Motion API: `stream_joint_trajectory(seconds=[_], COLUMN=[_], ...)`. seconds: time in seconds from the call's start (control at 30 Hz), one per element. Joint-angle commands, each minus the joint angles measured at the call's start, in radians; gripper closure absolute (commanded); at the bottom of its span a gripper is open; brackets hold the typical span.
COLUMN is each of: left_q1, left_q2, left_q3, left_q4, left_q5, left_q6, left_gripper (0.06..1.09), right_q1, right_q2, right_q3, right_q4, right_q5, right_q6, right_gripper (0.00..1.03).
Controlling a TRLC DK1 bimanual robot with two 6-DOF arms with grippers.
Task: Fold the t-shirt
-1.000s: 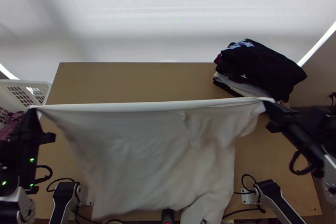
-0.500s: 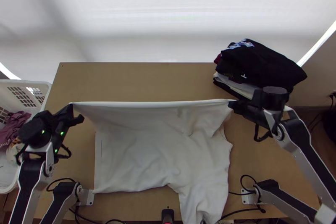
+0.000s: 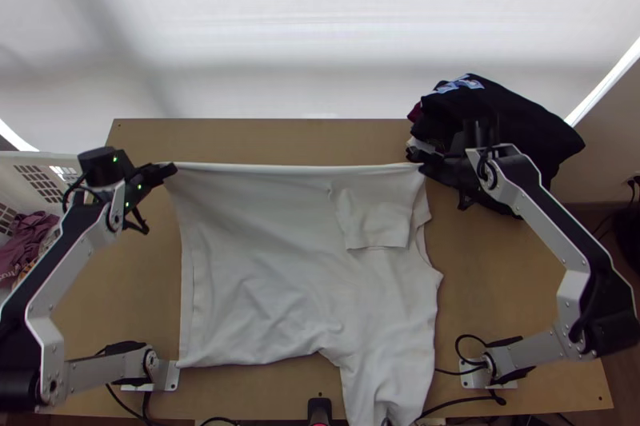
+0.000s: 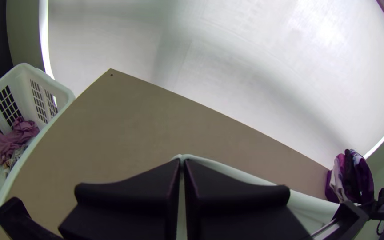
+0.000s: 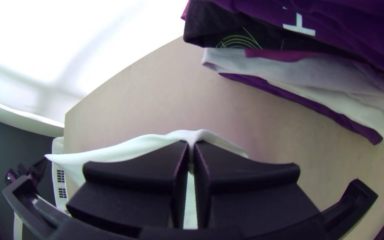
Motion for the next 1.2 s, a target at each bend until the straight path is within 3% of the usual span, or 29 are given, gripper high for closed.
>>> stream_joint_trajectory(seconds=[0.0, 0.2, 0.57, 0.9, 1.17], left_q1=[0.013, 0.007, 0.032, 0.055, 0.062], left_q2=[0.118, 0.28, 0.473, 0.375, 0.291], left_q3=[0.113, 0.285, 0.497, 0.478, 0.417], left_q4=[0.013, 0.007, -0.149, -0.339, -0.47], left_q5=[-0.006, -0.006, -0.006, 0.154, 0.194], left_q6=[-0.026, -0.038, -0.061, -0.078, -0.06], left_gripper=[1.05, 1.05, 1.05, 1.05, 1.05], right_q1=[-0.02, -0.028, -0.037, -0.008, 0.022], right_q2=[0.082, 0.21, 0.41, 0.401, 0.324], right_q3=[0.1, 0.269, 0.554, 0.556, 0.484], right_q4=[-0.02, -0.078, -0.221, -0.415, -0.54], right_q5=[0.006, 0.008, 0.008, 0.006, 0.008], right_q6=[0.025, 0.025, 0.021, -0.011, -0.048], right_gripper=[1.0, 1.0, 1.0, 1.0, 1.0])
